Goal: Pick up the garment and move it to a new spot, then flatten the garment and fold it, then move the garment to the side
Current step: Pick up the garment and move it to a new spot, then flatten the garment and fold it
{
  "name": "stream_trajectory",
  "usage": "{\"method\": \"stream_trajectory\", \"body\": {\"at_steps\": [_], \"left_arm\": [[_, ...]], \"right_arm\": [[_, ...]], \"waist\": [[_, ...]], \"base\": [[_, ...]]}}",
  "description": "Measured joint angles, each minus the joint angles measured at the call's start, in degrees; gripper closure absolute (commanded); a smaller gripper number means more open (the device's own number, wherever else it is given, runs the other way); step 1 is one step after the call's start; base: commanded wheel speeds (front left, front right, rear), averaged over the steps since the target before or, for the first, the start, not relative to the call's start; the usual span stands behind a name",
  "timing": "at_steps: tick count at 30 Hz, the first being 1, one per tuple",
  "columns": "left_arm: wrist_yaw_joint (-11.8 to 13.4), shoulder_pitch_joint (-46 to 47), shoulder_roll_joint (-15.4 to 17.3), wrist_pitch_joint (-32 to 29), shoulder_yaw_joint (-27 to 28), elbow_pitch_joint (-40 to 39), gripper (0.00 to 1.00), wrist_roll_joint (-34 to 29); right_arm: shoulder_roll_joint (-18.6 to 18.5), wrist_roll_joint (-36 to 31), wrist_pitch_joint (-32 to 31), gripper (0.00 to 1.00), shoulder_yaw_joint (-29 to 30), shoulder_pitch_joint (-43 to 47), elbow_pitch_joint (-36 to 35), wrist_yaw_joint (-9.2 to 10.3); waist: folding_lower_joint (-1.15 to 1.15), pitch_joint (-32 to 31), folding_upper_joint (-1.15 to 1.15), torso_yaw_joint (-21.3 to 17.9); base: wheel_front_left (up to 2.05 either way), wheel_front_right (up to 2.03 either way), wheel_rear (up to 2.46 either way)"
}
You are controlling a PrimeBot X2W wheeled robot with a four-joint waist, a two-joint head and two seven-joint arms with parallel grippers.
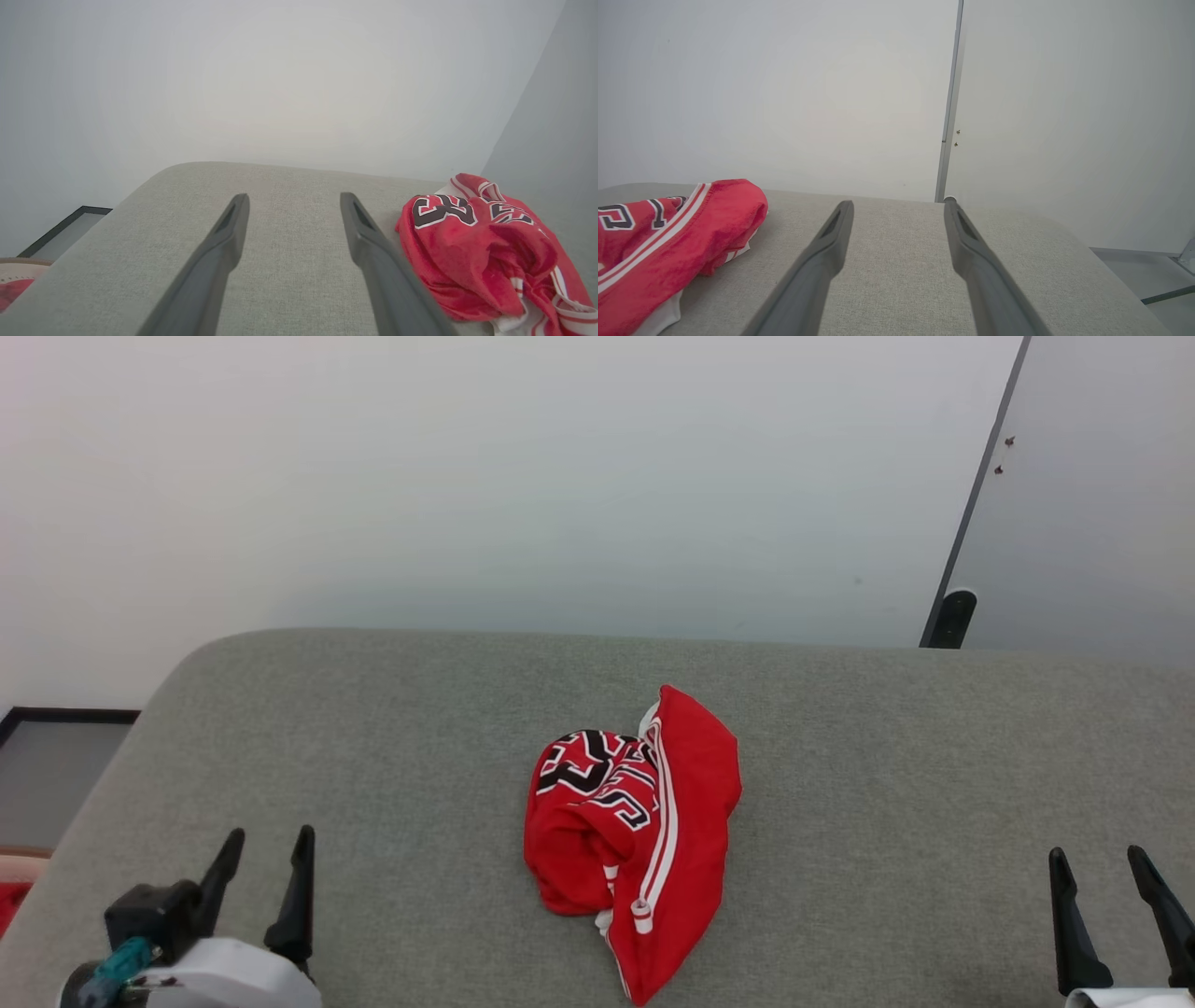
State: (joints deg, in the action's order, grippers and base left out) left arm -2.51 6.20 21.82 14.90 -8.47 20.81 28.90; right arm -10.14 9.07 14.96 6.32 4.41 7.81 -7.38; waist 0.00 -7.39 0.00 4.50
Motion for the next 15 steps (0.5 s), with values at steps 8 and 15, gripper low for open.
{"method": "stream_trajectory", "body": {"at_steps": [8, 15], "left_arm": [[-1.3, -2.8, -1.5, 0.0, 4.2, -1.8, 0.00, -5.4], [-2.8, -3.2, -3.1, 0.0, 6.3, -2.1, 0.00, -7.1]], "right_arm": [[-0.1, 0.3, 0.0, 0.00, 0.8, 0.5, 0.2, 0.00], [0.1, 0.2, 0.0, 0.00, 1.1, 0.6, 0.1, 0.00]], "waist": [[0.00, 0.4, 0.00, -0.7], [0.00, 0.5, 0.00, -0.6]], "base": [[0.00, 0.00, 0.00], [0.00, 0.00, 0.00]]}}
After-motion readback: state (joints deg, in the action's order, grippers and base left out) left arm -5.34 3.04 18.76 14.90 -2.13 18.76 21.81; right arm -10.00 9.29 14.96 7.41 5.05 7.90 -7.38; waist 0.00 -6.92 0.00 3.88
